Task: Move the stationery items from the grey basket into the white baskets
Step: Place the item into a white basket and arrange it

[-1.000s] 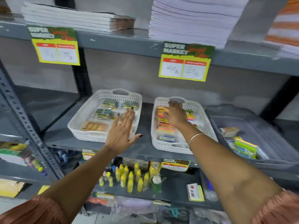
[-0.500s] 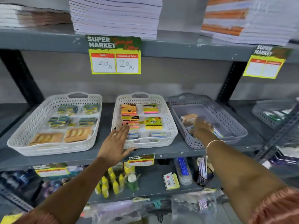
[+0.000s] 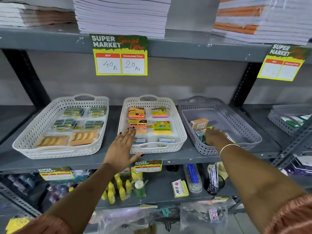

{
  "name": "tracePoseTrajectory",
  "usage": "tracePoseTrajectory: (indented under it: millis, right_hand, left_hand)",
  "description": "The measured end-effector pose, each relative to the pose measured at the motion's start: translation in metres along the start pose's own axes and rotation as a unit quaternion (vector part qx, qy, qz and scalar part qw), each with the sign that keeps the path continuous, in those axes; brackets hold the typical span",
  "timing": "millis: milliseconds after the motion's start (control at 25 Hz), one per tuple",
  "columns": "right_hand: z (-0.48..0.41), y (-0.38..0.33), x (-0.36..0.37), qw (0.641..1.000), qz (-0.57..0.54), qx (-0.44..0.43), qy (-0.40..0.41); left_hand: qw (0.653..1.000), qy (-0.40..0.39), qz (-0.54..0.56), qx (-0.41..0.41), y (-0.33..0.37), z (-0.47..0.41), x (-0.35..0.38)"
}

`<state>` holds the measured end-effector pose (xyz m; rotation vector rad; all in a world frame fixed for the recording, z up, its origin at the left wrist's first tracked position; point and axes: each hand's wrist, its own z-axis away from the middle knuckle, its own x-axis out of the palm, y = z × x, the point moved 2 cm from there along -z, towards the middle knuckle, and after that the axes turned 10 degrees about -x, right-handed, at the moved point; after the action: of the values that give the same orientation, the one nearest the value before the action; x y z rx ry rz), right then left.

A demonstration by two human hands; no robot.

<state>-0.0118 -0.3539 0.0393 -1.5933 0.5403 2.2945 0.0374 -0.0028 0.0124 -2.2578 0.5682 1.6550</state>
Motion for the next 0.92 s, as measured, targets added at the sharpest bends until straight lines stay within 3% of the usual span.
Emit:
tracePoseTrajectory:
  millis: [520, 720, 920]
  right_hand:
    - [0.014, -0.008, -0.020, 0.998, 0.019, -0.002, 0.057]
    - [0.021, -0.025, -0.059, 0.989, -0.007, 0.007, 0.148]
    - [0.021, -0.075, -0.089, 0.980, -0.041, -0.067, 0.185]
  left_hand:
    - [1.000, -0.003, 0.022, 0.005, 0.000, 0.000, -0.001]
    - [1.000, 0.000, 0.019, 0.011, 0.000, 0.000, 0.001]
    - [1.000, 0.005, 0.023, 0.013, 0.000, -0.001, 0.003]
